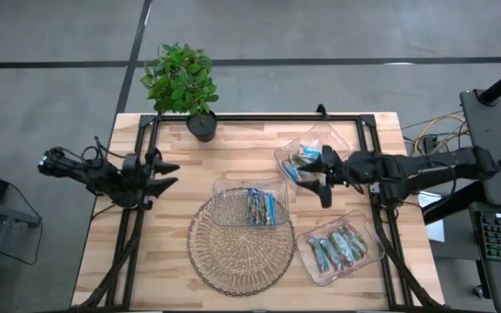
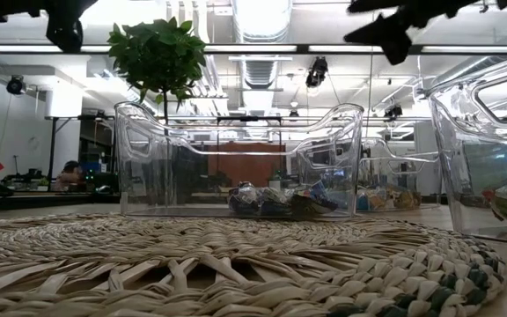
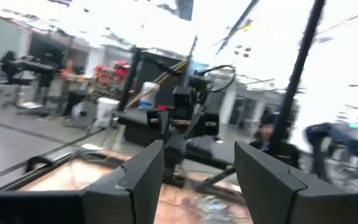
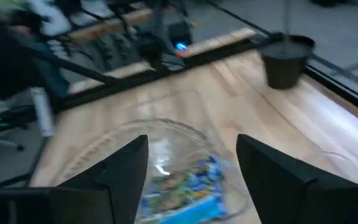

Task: Pick and place Granola Bars by type
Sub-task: Return to Home Position

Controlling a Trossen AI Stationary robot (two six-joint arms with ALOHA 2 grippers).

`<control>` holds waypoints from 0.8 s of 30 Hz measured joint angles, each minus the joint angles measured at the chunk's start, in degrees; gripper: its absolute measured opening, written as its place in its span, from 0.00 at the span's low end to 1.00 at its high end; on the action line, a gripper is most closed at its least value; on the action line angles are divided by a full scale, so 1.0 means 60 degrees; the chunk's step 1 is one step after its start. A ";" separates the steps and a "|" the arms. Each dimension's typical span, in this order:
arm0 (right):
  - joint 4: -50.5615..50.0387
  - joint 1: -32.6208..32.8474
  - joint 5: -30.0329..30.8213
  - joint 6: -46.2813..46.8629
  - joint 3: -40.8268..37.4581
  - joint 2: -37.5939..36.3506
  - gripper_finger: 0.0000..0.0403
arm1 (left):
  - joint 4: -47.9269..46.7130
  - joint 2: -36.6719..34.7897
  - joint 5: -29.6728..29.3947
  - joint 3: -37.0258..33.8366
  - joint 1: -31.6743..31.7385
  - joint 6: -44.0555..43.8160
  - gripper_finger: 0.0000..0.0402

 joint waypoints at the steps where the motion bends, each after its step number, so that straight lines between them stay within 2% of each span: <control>1: 0.0225 0.0262 0.0035 -0.0027 -0.0160 -0.0140 0.58 | 0.0034 -0.0140 0.0208 -0.0106 0.0007 -0.0023 0.44; 5: 0.0878 0.1235 0.0136 0.0011 -0.0934 -0.0617 0.58 | -0.0028 -0.0530 0.0829 -0.0677 0.0007 -0.0442 0.44; 8: 0.1362 0.1983 0.0936 0.0024 -0.1549 -0.1077 0.58 | 0.0131 -0.0831 0.1329 -0.1051 0.0003 -0.0415 0.44; 13: 0.1721 0.2807 0.1579 -0.0153 -0.2648 -0.2085 0.58 | 0.0237 -0.1143 0.1393 -0.1586 0.0000 -0.0301 0.44; 18: 0.1760 0.3042 0.1633 -0.0574 -0.3634 -0.3225 0.58 | 0.0434 -0.1254 0.1141 -0.1987 0.0000 0.0242 0.44; 24: 0.1773 0.3038 0.2508 -0.1431 -0.4565 -0.4681 0.58 | 0.0575 -0.1268 0.0024 -0.2334 0.0002 0.0814 0.44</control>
